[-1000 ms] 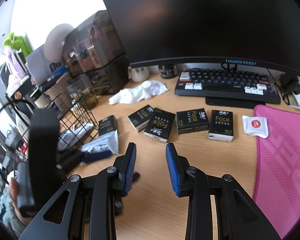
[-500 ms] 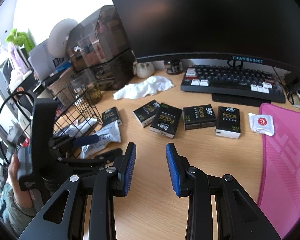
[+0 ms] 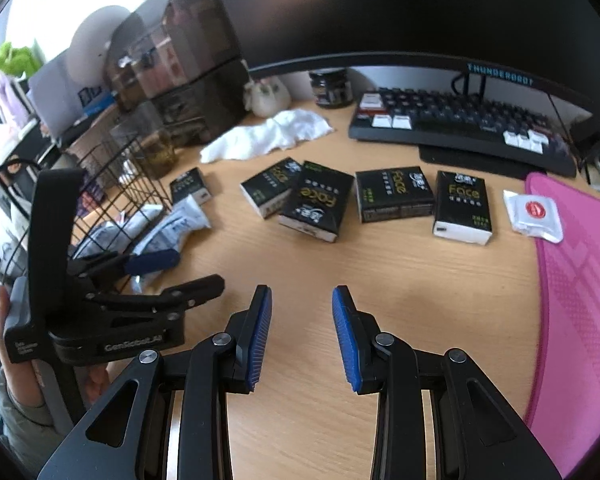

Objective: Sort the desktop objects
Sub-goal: 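Move both open tools back over the remaining tissue packs, then grasp a black Face tissue pack with the left tool while the right grasps a white packet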

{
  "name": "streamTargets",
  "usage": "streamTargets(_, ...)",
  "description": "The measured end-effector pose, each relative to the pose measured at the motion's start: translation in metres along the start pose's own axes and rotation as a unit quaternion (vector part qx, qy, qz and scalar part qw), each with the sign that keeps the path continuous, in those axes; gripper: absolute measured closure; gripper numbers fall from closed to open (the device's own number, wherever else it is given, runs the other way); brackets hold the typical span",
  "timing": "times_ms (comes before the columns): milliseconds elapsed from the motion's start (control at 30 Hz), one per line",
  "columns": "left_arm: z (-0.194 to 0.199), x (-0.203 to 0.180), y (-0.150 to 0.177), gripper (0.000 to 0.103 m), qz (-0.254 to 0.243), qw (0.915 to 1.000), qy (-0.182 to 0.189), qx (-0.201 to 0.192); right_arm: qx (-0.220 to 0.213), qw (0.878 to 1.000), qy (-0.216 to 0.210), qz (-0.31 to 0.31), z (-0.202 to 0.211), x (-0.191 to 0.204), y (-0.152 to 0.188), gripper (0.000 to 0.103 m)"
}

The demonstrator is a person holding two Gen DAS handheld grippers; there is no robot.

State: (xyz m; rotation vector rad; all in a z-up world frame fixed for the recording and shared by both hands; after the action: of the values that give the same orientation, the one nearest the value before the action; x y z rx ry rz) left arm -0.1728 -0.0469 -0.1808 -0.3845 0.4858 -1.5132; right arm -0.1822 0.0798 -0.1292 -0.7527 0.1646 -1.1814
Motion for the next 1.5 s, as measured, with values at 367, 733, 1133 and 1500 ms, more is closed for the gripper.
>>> streamTargets(367,0.017,-0.018,-0.014,0.030,-0.009,0.9987,0.033,-0.039,-0.002,1.000,-0.006,0.005,0.000,0.002,-0.001,0.070)
streamTargets(733,-0.001,-0.050,-0.075,0.030,-0.027,0.9981,0.036,-0.043,-0.010,0.999,0.039,-0.014,0.001,-0.044,-0.035,0.070)
streamTargets(1133,-0.057,-0.008,-0.100,0.030,0.003,0.9993,-0.037,-0.004,0.014,0.999,0.043,-0.007,-0.021,-0.068,-0.066,0.070)
streamTargets(1500,-0.069,-0.012,-0.113,0.037,-0.011,0.9994,-0.030,0.011,0.033,0.998,0.047,0.001,-0.065,-0.069,-0.089,0.070)
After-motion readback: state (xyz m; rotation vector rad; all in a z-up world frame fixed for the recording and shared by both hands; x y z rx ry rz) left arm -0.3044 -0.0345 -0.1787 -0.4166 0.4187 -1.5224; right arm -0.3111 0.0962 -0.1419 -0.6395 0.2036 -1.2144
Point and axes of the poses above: each gripper's, at about its wrist camera, not at the fingertips, and z roughly against the way its jaws point, x to its left, y to its underside, the point moved 10 cm from there along -z, roughly the way its jaws point, and after that the axes turned 3 degrees about -z, right-handed, at the moved point
